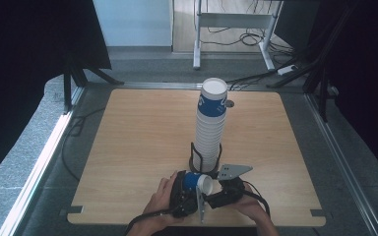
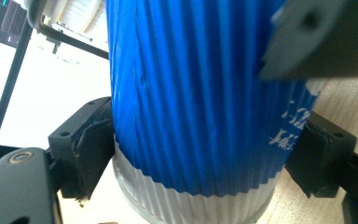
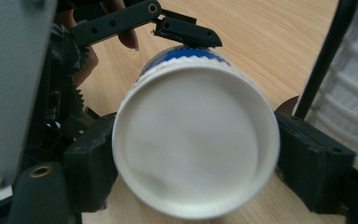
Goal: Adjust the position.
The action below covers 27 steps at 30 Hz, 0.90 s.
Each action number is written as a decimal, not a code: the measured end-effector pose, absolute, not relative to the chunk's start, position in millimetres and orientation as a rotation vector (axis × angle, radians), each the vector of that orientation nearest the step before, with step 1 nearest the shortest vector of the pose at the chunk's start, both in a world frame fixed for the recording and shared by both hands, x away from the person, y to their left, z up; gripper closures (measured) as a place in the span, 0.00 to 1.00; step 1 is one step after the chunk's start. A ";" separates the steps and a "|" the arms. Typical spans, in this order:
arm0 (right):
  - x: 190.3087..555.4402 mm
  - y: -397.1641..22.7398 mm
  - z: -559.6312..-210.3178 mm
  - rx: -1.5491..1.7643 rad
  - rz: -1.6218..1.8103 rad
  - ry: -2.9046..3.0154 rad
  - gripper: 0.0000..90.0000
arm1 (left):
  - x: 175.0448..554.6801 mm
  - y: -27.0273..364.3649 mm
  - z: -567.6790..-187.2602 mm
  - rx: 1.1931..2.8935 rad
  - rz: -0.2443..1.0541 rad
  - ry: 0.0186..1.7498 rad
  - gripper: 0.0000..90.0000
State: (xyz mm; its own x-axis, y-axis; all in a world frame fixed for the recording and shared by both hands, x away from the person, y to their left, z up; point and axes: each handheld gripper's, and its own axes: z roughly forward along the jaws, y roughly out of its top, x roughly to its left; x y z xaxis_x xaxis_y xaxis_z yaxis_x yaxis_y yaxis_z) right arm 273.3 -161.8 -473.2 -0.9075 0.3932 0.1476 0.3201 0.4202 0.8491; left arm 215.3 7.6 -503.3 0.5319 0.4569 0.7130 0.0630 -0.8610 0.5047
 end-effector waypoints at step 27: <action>278.3 -185.2 -474.3 0.570 1.847 2.564 0.30 | 220.5 35.7 -478.3 2.246 0.851 0.393 0.06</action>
